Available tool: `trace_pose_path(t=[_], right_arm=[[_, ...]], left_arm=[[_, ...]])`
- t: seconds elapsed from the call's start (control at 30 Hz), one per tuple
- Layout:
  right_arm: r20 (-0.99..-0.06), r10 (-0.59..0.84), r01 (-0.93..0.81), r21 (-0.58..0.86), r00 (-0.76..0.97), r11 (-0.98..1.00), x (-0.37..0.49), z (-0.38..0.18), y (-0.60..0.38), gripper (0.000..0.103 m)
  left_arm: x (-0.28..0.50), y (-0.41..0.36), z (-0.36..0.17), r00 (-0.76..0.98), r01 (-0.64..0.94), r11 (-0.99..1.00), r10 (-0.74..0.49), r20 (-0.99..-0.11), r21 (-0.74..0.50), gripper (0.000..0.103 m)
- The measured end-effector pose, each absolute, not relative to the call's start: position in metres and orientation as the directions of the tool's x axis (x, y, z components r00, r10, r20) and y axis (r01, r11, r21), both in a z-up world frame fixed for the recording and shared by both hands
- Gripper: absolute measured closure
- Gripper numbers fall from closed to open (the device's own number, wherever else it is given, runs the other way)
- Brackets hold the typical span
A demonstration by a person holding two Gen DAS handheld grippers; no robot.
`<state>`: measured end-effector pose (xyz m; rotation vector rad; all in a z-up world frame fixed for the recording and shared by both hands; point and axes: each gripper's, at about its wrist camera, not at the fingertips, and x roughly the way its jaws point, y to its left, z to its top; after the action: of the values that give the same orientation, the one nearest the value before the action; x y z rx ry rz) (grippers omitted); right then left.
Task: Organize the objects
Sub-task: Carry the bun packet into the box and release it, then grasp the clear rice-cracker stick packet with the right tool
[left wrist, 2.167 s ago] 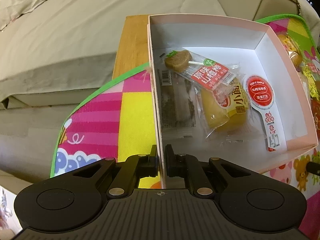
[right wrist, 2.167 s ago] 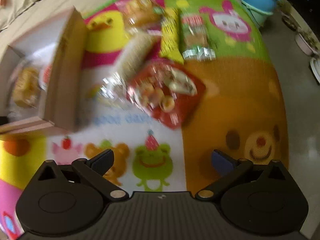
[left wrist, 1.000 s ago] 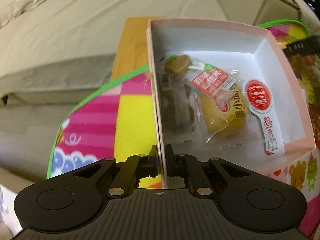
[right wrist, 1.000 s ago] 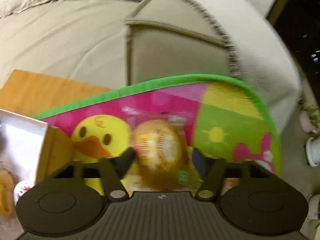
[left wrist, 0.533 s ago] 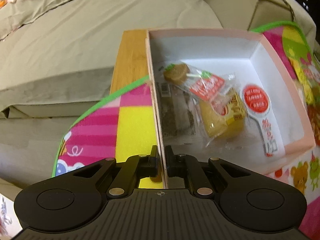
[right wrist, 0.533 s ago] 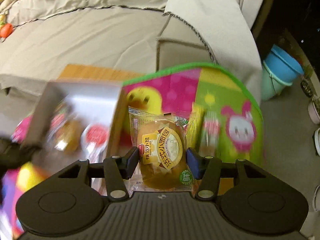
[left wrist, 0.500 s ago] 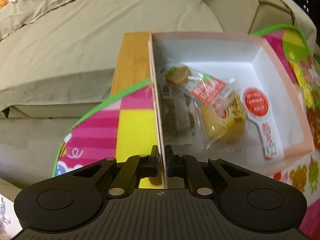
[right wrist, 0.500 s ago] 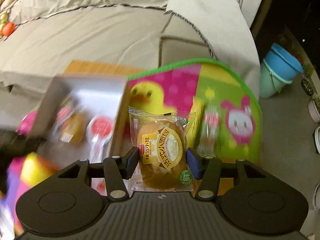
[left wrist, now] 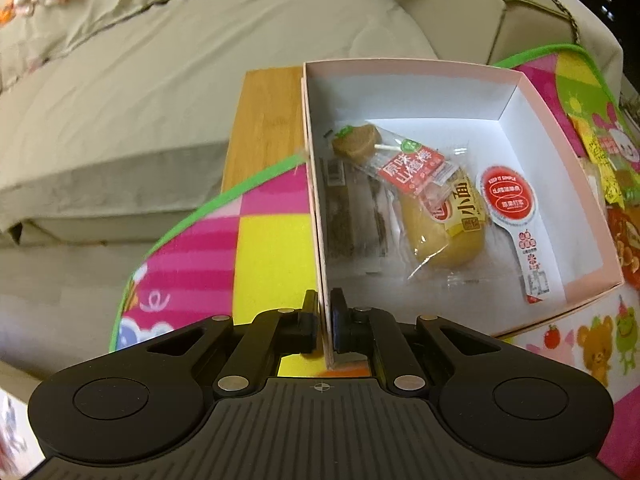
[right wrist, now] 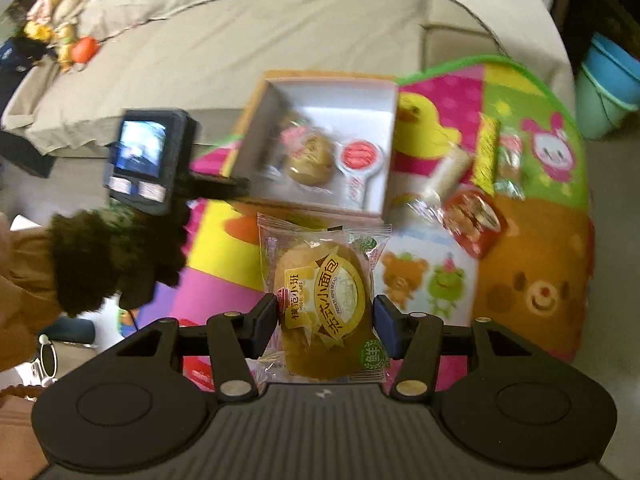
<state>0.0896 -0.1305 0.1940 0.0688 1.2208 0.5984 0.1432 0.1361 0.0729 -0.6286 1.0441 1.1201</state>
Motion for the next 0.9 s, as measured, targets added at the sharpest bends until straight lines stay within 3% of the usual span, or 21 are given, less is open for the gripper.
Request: trace_pose_path(t=[0.43, 0.53, 0.67, 0.9], right_arm=[[-0.692, 0.465, -0.434, 0.238, 0.552, 0.869, 0.184, 0.257, -0.074, 0.049], [-0.705, 0.404, -0.429, 0.155, 0.583, 0.89, 0.199, 0.25, -0.06, 0.048], [-0.732, 0.413, -0.425, 0.186, 0.542, 0.886, 0.192, 0.227, -0.071, 0.038], [-0.856, 0.293, -0.29, 0.178, 0.426, 0.94, 0.154, 0.163, -0.117, 0.038]], left_arm=[[0.144, 0.135, 0.075, 0.083, -0.935, 0.349, 0.386, -0.919, 0.062, 0.094], [0.144, 0.137, 0.074, 0.086, -0.938, 0.343, 0.383, -0.92, 0.056, 0.094], [0.144, 0.137, 0.073, 0.086, -0.942, 0.332, 0.385, -0.919, 0.052, 0.094], [0.146, 0.139, 0.071, 0.077, -0.94, 0.335, 0.379, -0.922, 0.059, 0.094]])
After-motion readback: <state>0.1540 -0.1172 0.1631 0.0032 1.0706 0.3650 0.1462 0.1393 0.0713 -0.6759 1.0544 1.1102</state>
